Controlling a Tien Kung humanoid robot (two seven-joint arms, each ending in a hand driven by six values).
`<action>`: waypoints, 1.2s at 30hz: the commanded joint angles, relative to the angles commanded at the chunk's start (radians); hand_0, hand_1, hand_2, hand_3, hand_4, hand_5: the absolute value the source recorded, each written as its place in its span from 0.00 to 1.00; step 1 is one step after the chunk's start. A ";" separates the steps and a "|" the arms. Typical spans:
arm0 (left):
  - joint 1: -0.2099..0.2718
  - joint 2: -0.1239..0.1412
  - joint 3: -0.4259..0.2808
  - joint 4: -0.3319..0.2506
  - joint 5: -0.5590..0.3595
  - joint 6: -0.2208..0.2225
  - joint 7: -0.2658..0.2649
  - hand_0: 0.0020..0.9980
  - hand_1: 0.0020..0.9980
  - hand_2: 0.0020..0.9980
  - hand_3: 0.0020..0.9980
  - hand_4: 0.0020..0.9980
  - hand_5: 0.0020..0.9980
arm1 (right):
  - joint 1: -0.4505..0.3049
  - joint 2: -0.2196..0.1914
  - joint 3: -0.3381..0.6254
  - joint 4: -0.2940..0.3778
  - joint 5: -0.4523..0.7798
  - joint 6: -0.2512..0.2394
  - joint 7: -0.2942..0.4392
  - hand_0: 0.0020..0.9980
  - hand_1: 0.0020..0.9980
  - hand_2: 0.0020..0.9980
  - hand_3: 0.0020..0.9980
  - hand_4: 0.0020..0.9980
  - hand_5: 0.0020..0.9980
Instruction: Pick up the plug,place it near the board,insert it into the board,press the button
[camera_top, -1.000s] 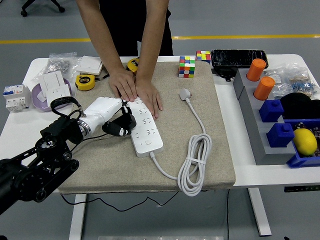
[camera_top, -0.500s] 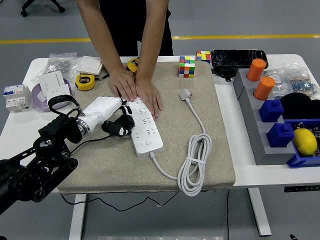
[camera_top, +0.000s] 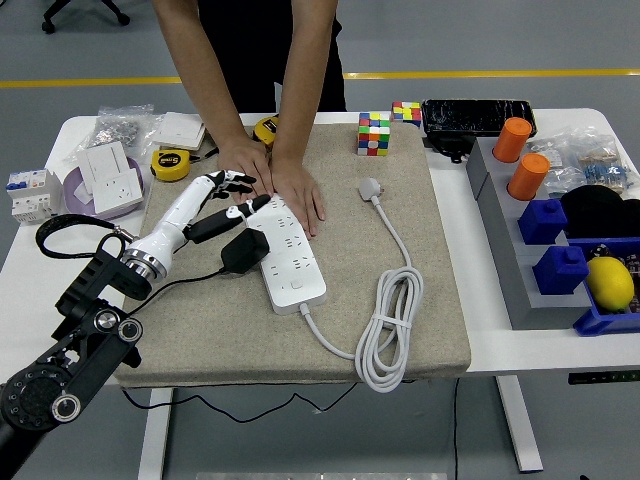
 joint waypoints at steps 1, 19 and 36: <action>0.014 -0.012 -0.017 -0.010 -0.011 0.005 -0.006 0.75 0.81 0.76 0.77 1.00 1.00 | 0.000 0.000 -0.001 0.000 0.000 0.001 0.000 0.94 0.77 0.75 0.78 1.00 0.91; 0.158 -0.048 -0.040 -0.105 -0.087 0.150 0.007 0.90 0.88 0.85 0.81 1.00 1.00 | -0.004 0.001 -0.005 0.000 0.008 -0.002 0.003 0.93 0.76 0.75 0.78 1.00 0.95; 0.235 -0.025 0.046 -0.137 -0.032 0.134 0.067 0.92 0.88 0.85 0.81 1.00 1.00 | -0.002 0.002 -0.010 0.000 0.017 -0.003 0.009 0.91 0.76 0.74 0.77 1.00 0.92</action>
